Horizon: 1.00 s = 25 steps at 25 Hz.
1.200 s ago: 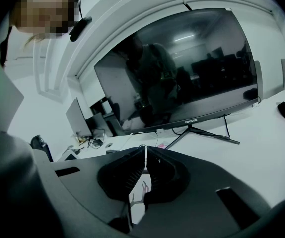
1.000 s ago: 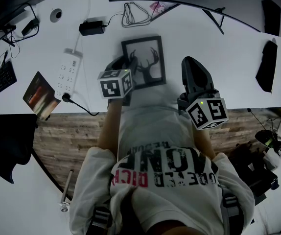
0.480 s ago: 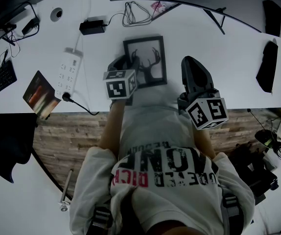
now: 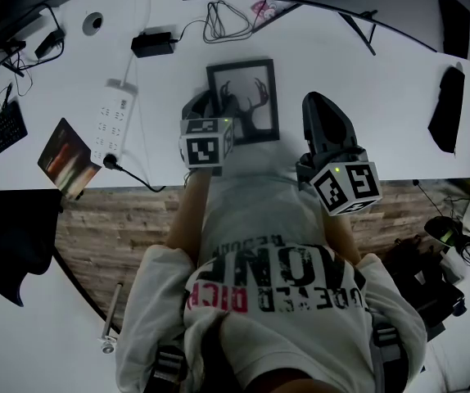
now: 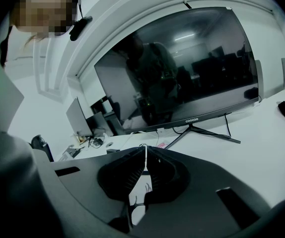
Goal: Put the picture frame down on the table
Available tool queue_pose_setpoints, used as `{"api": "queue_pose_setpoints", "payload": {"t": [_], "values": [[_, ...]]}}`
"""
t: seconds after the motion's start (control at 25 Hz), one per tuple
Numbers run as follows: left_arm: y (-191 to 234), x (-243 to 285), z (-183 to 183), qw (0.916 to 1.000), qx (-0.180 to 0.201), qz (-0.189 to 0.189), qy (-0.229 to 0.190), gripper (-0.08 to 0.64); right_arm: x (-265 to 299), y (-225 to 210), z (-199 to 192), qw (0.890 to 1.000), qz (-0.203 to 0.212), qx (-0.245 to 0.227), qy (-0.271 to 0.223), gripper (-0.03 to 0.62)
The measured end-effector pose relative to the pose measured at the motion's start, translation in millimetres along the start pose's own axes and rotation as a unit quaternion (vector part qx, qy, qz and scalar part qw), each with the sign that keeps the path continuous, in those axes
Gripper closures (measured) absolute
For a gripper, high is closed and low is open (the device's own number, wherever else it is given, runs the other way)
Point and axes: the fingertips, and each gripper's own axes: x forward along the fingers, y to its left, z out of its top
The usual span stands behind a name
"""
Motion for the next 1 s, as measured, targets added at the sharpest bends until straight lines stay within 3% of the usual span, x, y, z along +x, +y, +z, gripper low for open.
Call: {"api": "queue_pose_setpoints", "payload": {"t": [0.4, 0.84, 1.0], "values": [[0, 0, 1, 1.0, -0.006, 0.001, -0.002, 0.336, 1, 0, 1, 1.0, 0.001, -0.001, 0.0, 0.584], [-1, -11, 10, 0.9996, 0.022, 0.009, -0.014, 0.341, -10, 5, 0, 1.0, -0.006, -0.002, -0.008, 0.584], [2, -19, 16, 0.9988, 0.026, 0.019, -0.037, 0.422, -16, 7, 1, 1.0, -0.01, -0.004, -0.014, 0.584]]}}
